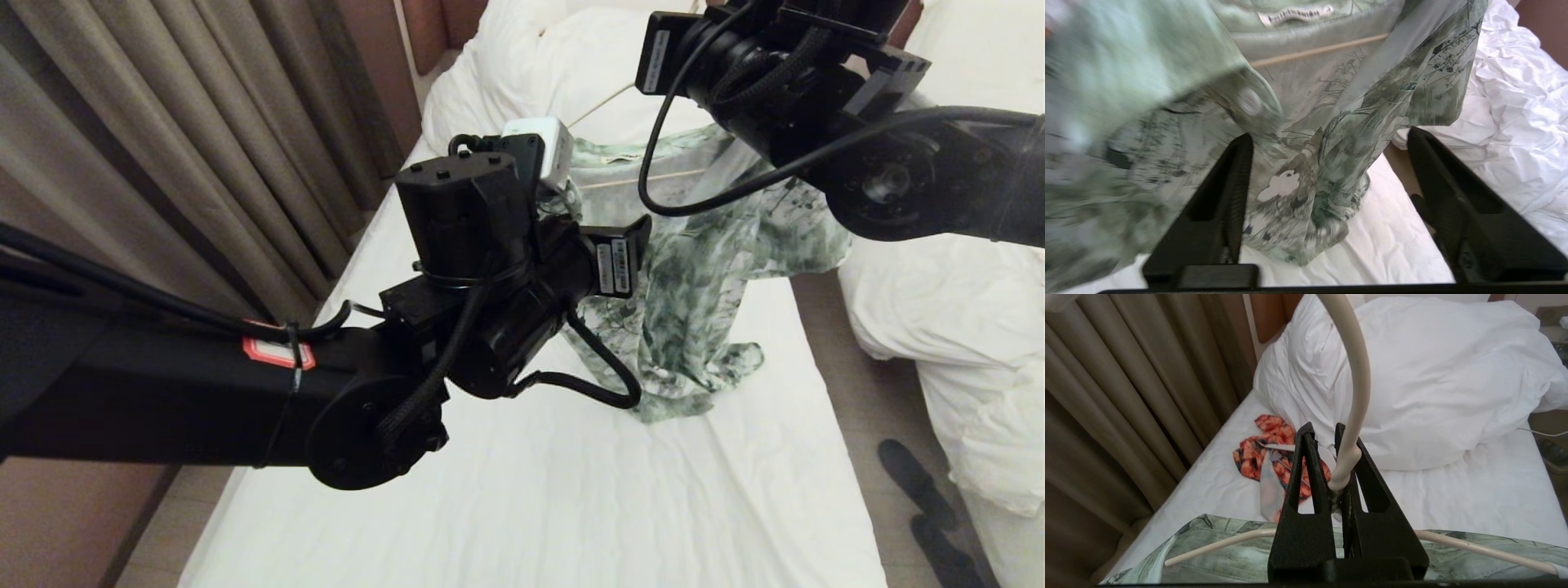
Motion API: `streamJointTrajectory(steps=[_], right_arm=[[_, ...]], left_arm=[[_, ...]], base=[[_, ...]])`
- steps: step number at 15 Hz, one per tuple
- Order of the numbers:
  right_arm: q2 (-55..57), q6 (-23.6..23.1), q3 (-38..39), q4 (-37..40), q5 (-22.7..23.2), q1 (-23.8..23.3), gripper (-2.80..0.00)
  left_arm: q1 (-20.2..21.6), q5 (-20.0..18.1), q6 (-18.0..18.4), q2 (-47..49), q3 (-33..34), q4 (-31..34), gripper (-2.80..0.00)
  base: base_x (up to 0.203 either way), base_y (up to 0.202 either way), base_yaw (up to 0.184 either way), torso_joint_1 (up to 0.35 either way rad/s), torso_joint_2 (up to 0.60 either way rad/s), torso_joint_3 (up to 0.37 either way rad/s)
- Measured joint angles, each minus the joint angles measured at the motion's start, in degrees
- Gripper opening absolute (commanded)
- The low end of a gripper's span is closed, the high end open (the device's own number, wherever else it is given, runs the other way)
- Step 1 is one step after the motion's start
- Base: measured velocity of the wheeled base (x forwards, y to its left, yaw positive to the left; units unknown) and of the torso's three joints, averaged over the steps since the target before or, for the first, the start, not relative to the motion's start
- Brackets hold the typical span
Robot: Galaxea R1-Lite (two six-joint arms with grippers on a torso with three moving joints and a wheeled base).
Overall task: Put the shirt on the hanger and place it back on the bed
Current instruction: Take the clothes hanger out of the clothes
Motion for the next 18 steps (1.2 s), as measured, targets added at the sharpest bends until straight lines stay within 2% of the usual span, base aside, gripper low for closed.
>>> streamJointTrajectory(steps=[5,10,11,18], right_arm=[[-0.5,0.0,0.6,-0.6,-0.9,0.9,-2.8],[-2.2,0.1,4.8,-0.5,-0.7,2.2,-2.8],[-2.4,0.1,5.0,-0.5,-0.7,2.3,-2.8],[-3.6,0.0,5.9,-0.5,-0.7,2.2,-2.8]], left_arm=[[2.5,-0.1,0.6,1.3,-1.1,-0.4,0.0],[5.6,-0.1,0.6,1.9,-3.1,-0.4,0.0],[5.9,-0.1,0.8,2.0,-3.1,-0.4,-2.8],[7.6,-0.3,1.3,2.7,-3.4,-2.4,-2.8]], base=[[0.0,0.0,0.0,0.0,0.0,0.0],[0.0,0.0,0.0,0.0,0.0,0.0],[0.0,0.0,0.0,0.0,0.0,0.0],[0.0,0.0,0.0,0.0,0.0,0.0]])
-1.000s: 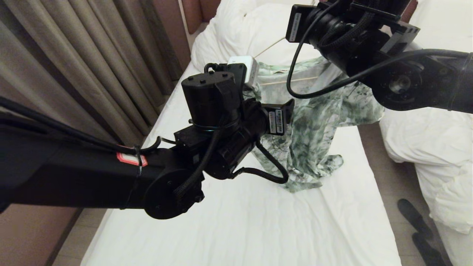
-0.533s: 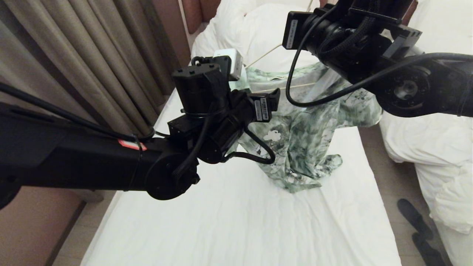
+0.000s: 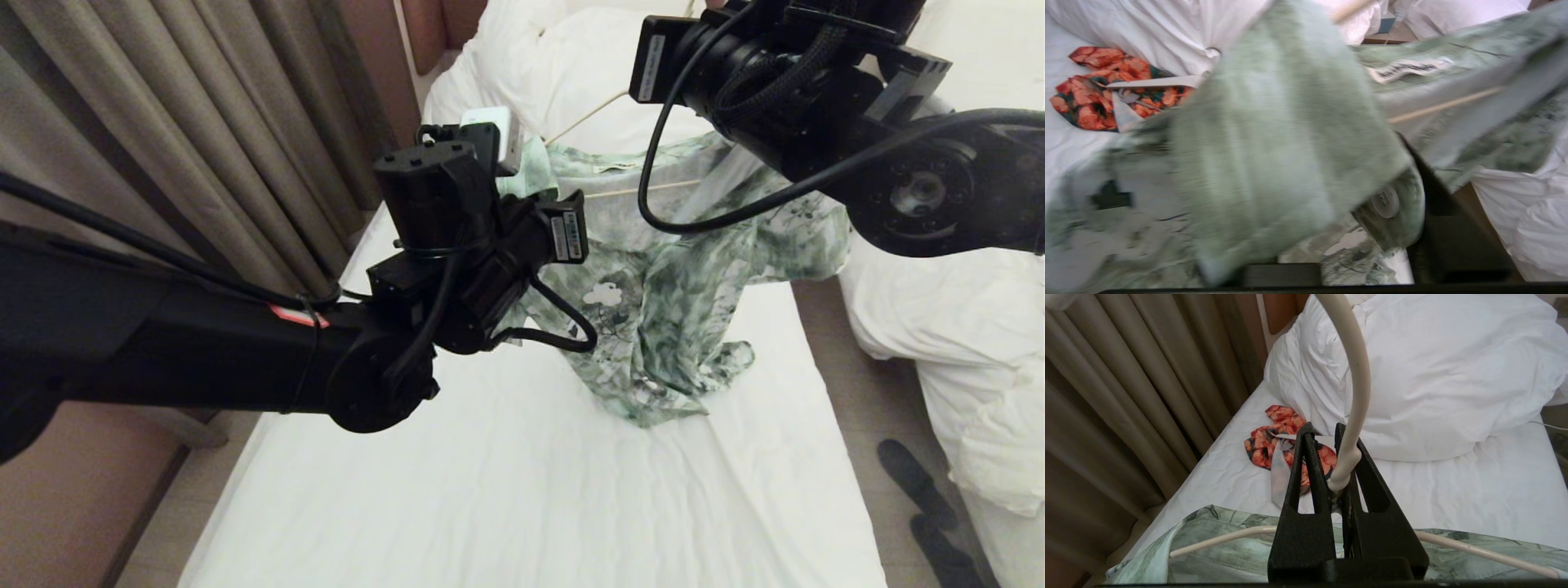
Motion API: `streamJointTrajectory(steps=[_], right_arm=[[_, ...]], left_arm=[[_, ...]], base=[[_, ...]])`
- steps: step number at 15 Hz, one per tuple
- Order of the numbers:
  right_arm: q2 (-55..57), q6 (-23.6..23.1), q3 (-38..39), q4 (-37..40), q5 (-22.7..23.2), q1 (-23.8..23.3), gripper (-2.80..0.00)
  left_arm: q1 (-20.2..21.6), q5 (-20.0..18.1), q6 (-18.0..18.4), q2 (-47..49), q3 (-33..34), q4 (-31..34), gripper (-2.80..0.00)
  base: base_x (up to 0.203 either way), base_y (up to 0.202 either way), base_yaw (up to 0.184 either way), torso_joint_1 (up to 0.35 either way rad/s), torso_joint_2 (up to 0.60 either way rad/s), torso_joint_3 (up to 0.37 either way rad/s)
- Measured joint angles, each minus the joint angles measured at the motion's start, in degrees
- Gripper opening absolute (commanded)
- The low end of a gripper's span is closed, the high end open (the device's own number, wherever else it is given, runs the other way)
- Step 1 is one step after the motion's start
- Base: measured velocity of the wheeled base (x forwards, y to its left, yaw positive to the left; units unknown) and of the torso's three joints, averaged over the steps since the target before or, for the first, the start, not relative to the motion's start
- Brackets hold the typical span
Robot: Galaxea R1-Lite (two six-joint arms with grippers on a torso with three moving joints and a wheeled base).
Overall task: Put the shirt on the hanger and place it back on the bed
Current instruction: Take the clothes hanger out of the clothes
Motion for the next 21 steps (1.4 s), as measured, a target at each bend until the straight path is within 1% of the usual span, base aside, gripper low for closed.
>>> streamJointTrajectory(steps=[2,3,5,8,10,13,16,17,21], right_arm=[[-0.7,0.0,0.4,0.2,0.2,-1.0,-2.8],[-1.1,0.1,0.6,0.3,0.2,-2.0,-2.8],[-1.5,0.1,1.4,0.4,0.3,-4.0,-2.8],[-1.6,0.0,1.9,0.3,0.8,-8.4,-2.8],[-1.6,0.3,2.2,0.3,1.0,-10.9,-2.8],[-2.0,3.7,3.8,0.2,0.9,-11.7,-2.8],[-1.6,6.6,5.5,0.0,0.4,-10.2,-2.8],[-1.2,7.0,5.6,-0.1,0.1,-9.9,-2.8],[1.6,7.7,5.2,-2.3,-0.6,-8.4,-2.8]], left_arm=[[1.2,-0.1,0.2,0.1,-0.3,0.1,-2.8],[2.4,-0.2,0.5,0.1,-0.6,0.0,-2.8],[6.0,-0.6,0.9,0.2,-2.0,0.2,-2.8],[12.4,-2.8,1.1,-0.1,-4.1,0.5,-2.8],[14.3,-3.9,1.1,-0.1,-4.8,1.2,-2.8],[14.8,-3.9,1.4,1.7,-5.7,3.0,-2.8],[14.1,-3.6,4.4,5.2,-6.5,3.5,-2.8],[13.8,-3.5,5.0,6.4,-6.7,3.3,-2.8],[11.7,-3.5,5.3,9.9,-6.5,3.1,-2.8]], base=[[0.0,0.0,0.0,0.0,0.0,0.0],[0.0,0.0,0.0,0.0,0.0,0.0],[0.0,0.0,0.0,0.0,0.0,0.0],[0.0,0.0,0.0,0.0,0.0,0.0],[0.0,0.0,0.0,0.0,0.0,0.0],[0.0,0.0,0.0,0.0,0.0,0.0],[0.0,0.0,0.0,0.0,0.0,0.0],[0.0,0.0,0.0,0.0,0.0,0.0],[0.0,0.0,0.0,0.0,0.0,0.0]])
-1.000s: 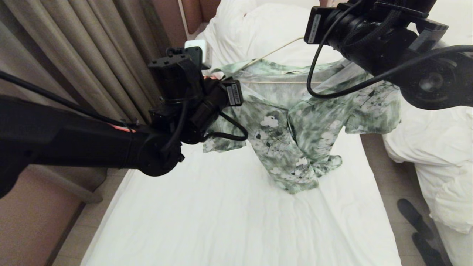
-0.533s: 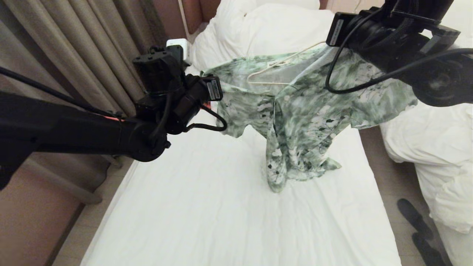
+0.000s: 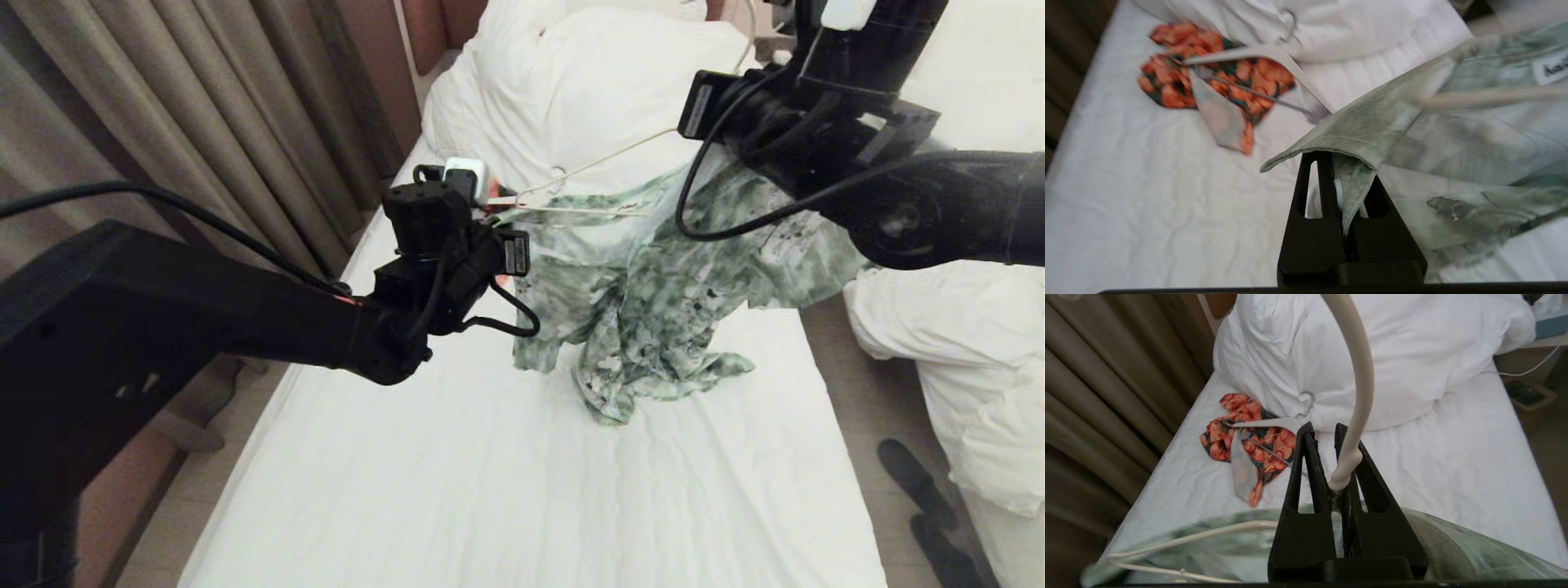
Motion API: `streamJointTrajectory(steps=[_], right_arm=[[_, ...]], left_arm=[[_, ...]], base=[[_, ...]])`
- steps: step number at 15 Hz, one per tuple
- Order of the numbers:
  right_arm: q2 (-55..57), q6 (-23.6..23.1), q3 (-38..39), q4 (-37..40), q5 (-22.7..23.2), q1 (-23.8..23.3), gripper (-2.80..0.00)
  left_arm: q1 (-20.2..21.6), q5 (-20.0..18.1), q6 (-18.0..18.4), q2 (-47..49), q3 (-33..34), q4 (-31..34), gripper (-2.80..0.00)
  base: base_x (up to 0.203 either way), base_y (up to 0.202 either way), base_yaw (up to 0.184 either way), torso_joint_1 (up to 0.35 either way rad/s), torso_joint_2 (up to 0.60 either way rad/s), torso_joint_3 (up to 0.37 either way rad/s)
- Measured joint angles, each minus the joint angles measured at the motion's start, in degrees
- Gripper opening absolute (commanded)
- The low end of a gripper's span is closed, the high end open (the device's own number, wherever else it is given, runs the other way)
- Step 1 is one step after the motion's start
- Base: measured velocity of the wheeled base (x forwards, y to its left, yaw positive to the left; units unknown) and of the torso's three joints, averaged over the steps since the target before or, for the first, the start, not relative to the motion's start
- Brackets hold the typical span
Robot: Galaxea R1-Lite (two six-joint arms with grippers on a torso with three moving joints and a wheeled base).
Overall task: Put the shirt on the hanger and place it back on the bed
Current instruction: Take the clothes hanger out of the clothes
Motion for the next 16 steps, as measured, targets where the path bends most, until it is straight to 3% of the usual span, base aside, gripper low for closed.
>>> streamJointTrajectory(steps=[1,2,7,10,13,16], right_arm=[[0.9,-0.1,-0.6,-0.5,-0.2,0.2,-2.8],[2.0,-0.3,-1.3,-0.9,-0.5,0.3,-2.8],[6.9,-2.1,-5.5,-1.2,-0.7,0.4,-2.8],[8.5,-1.2,-6.3,-3.0,-1.0,0.3,-2.8],[11.5,3.9,-7.5,-10.0,-1.5,0.3,-2.8],[15.2,13.9,-10.3,-11.1,-3.0,0.2,-2.8]], left_arm=[[-1.0,0.0,0.2,0.5,0.7,-0.1,-2.8],[-2.2,-0.1,0.9,0.8,1.9,-0.1,0.0],[-4.4,-0.8,6.2,1.8,6.1,-6.4,0.0],[-1.1,-2.2,6.5,1.1,5.7,-6.3,0.0],[4.6,-3.0,7.3,-1.7,4.7,-4.4,0.0],[10.3,-4.1,9.2,-6.4,4.3,1.5,0.0]], base=[[0.0,0.0,0.0,0.0,0.0,0.0],[0.0,0.0,0.0,0.0,0.0,0.0],[0.0,0.0,0.0,0.0,0.0,0.0],[0.0,0.0,0.0,0.0,0.0,0.0],[0.0,0.0,0.0,0.0,0.0,0.0],[0.0,0.0,0.0,0.0,0.0,0.0]])
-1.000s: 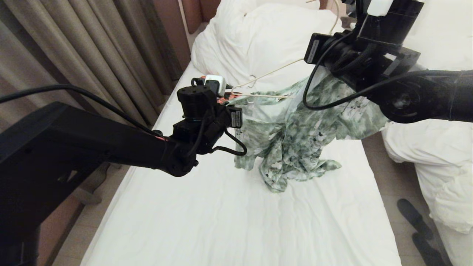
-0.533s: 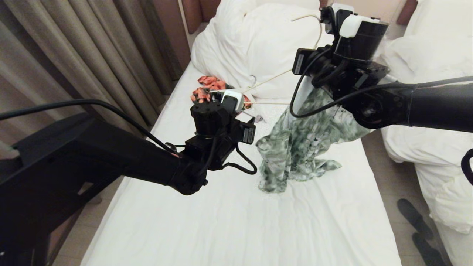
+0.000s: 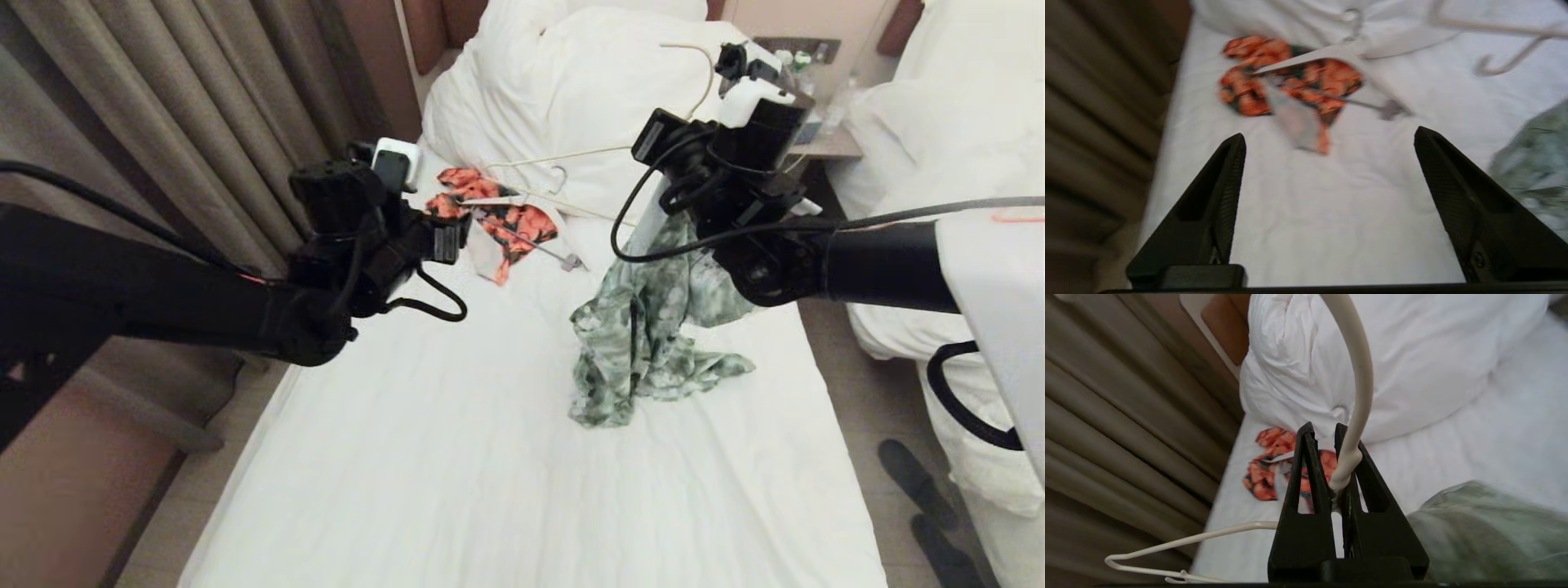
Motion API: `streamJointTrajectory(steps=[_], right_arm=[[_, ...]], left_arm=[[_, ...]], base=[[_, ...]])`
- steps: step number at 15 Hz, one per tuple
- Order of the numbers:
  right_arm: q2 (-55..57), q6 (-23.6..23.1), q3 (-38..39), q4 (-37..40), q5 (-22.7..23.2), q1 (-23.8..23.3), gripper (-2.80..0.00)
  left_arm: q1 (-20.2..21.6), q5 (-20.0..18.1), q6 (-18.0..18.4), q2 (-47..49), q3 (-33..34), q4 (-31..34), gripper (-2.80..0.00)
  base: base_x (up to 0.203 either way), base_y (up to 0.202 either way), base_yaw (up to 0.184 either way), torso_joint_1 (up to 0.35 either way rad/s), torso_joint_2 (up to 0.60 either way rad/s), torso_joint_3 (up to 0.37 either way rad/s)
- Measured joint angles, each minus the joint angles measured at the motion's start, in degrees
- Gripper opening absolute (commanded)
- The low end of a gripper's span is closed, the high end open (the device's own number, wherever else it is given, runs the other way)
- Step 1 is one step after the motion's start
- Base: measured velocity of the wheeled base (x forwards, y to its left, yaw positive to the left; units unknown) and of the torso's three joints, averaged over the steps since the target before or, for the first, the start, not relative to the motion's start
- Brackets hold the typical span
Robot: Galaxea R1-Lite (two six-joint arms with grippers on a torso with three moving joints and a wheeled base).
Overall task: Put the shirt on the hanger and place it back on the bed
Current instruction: Take the clothes hanger out of the clothes, then place the hanger on the bed
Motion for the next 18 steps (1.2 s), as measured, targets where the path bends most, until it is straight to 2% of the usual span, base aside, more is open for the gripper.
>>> streamJointTrajectory(steps=[3,6,8,10,13,16,18], right_arm=[[2.7,6.3,-0.6,-0.1,-0.4,0.1,-2.8],[4.0,7.1,-0.3,0.4,-0.8,0.8,-2.8],[4.1,3.9,1.8,2.4,-2.0,0.7,-2.8],[3.6,-0.7,7.9,4.9,-2.7,0.1,-2.8],[2.8,-7.7,16.9,6.9,-7.5,-1.1,-2.8],[4.7,-8.4,19.3,7.2,-7.6,-3.4,-2.8],[7.2,-7.3,19.5,7.2,-5.7,-5.5,-2.8]], left_arm=[[1.3,-0.4,0.2,-2.6,0.2,1.2,0.0],[1.6,-0.5,-0.1,-3.5,0.2,1.0,0.0],[1.6,-0.5,-0.2,-3.9,0.2,1.0,0.0],[1.7,-0.4,-0.2,-4.6,0.1,1.0,0.0],[1.7,0.0,-0.2,-6.0,0.3,0.8,0.0],[1.8,0.1,-0.1,-6.7,0.5,-0.6,0.0],[1.8,0.0,-0.1,-6.8,0.5,-1.7,0.0]], base=[[0.0,0.0,0.0,0.0,0.0,0.0],[0.0,0.0,0.0,0.0,0.0,0.0],[0.0,0.0,0.0,0.0,0.0,0.0],[0.0,0.0,0.0,0.0,0.0,0.0],[0.0,0.0,0.0,0.0,0.0,0.0],[0.0,0.0,0.0,0.0,0.0,0.0],[0.0,0.0,0.0,0.0,0.0,0.0]])
